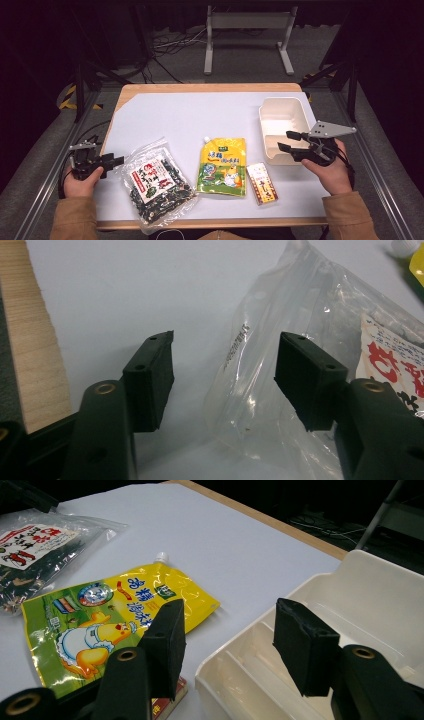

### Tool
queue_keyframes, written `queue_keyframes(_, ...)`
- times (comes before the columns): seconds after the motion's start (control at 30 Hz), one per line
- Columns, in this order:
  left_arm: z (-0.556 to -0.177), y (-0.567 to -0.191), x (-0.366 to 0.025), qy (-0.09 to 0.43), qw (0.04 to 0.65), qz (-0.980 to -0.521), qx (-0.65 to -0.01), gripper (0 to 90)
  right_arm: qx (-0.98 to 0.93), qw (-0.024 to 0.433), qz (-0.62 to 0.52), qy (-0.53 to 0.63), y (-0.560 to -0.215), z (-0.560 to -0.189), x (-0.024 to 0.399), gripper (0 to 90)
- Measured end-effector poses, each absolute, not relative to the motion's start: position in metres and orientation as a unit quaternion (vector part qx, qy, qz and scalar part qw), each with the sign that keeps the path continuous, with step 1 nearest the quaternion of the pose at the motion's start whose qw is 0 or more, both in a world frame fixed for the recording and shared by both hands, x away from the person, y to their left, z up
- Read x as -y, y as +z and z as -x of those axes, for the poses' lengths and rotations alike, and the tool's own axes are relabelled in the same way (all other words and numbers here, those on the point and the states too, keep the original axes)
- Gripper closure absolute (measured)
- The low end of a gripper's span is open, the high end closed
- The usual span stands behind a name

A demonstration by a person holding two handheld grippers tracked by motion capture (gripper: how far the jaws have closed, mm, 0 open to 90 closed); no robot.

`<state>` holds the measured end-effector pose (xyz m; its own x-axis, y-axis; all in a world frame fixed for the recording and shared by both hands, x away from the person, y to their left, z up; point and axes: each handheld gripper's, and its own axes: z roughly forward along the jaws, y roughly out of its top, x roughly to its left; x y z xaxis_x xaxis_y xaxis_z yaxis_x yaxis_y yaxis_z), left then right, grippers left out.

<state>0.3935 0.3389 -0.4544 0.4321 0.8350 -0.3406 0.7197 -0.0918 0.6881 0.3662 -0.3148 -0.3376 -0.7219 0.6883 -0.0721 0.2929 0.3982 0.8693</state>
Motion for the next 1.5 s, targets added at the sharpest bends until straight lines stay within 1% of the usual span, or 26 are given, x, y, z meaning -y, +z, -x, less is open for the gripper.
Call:
queue_keyframes(0.17, -0.394, -0.457, -0.338, 0.060, 0.418, -0.735, -0.531, 53.2, -0.808, 0.216, -0.303, 0.457, -0.338, -0.366, 0.315, 47.2)
queue_keyframes(0.37, -0.393, -0.458, -0.337, 0.053, 0.413, -0.738, -0.531, 70.2, -0.808, 0.217, -0.303, 0.457, -0.337, -0.365, 0.315, 47.2)
queue_keyframes(0.4, -0.393, -0.458, -0.337, 0.054, 0.411, -0.740, -0.530, 70.2, -0.808, 0.216, -0.303, 0.457, -0.337, -0.365, 0.315, 47.2)
queue_keyframes(0.53, -0.392, -0.457, -0.337, 0.056, 0.401, -0.741, -0.536, 84.5, -0.808, 0.216, -0.303, 0.457, -0.337, -0.365, 0.315, 47.2)
queue_keyframes(0.63, -0.392, -0.457, -0.337, 0.062, 0.401, -0.746, -0.529, 88.8, -0.808, 0.216, -0.303, 0.457, -0.338, -0.366, 0.315, 47.2)
queue_keyframes(0.8, -0.390, -0.453, -0.336, 0.064, 0.402, -0.748, -0.524, 90.0, -0.808, 0.217, -0.303, 0.456, -0.337, -0.365, 0.315, 47.2)
queue_keyframes(0.93, -0.386, -0.443, -0.338, 0.079, 0.412, -0.747, -0.516, 90.0, -0.805, 0.217, -0.305, 0.460, -0.335, -0.364, 0.316, 47.7)
queue_keyframes(1.27, -0.374, -0.400, -0.329, 0.119, 0.450, -0.741, -0.485, 90.0, -0.816, 0.209, -0.287, 0.457, -0.330, -0.364, 0.301, 49.7)
queue_keyframes(1.5, -0.376, -0.365, -0.316, 0.137, 0.465, -0.749, -0.452, 90.0, -0.815, 0.170, -0.262, 0.488, -0.324, -0.364, 0.282, 51.0)
